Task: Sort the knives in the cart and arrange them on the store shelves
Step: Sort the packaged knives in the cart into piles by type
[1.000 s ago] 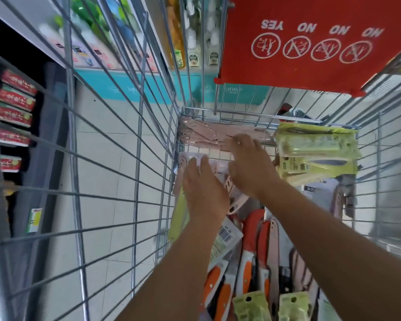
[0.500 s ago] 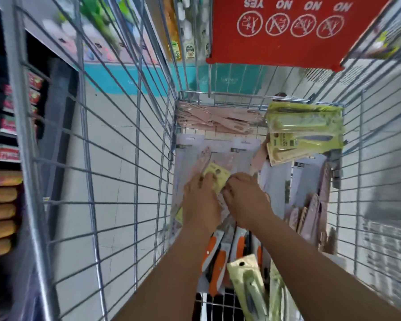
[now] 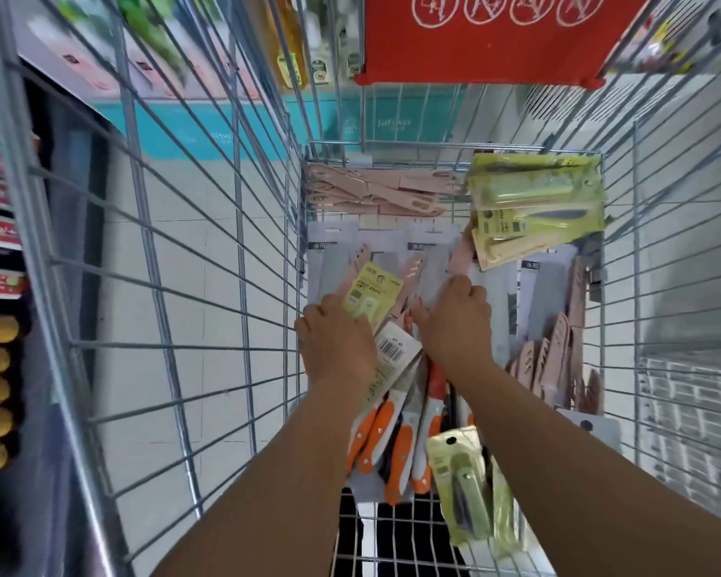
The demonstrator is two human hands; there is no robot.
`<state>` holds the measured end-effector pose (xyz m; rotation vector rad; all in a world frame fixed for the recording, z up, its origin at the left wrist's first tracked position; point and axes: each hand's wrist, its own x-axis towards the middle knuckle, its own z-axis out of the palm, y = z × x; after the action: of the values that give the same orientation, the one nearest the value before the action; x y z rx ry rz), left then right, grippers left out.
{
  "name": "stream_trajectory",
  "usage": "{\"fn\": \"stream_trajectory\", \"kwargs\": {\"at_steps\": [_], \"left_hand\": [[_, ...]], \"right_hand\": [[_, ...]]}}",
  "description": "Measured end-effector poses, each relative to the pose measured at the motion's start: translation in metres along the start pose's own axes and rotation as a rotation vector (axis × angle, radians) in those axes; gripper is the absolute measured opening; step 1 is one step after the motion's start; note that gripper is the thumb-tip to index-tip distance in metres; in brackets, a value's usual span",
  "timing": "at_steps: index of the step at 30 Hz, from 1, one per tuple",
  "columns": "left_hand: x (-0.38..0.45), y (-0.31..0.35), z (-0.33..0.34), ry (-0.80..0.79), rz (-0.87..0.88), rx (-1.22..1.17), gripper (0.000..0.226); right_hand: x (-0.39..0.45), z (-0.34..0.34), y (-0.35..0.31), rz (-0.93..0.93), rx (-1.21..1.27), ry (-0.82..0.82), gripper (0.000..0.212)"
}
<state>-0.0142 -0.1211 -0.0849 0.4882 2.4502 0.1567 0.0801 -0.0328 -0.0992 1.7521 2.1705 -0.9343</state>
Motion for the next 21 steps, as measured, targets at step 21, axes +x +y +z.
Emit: {"fn": "stream_trajectory", "kwargs": {"at_steps": [21], "left_hand": [[-0.009, 0.029, -0.012, 0.085, 0.285, -0.087, 0.054]], "right_hand": [[0.009, -0.020, 0.046, 0.072, -0.141, 0.027, 0.063]]}}
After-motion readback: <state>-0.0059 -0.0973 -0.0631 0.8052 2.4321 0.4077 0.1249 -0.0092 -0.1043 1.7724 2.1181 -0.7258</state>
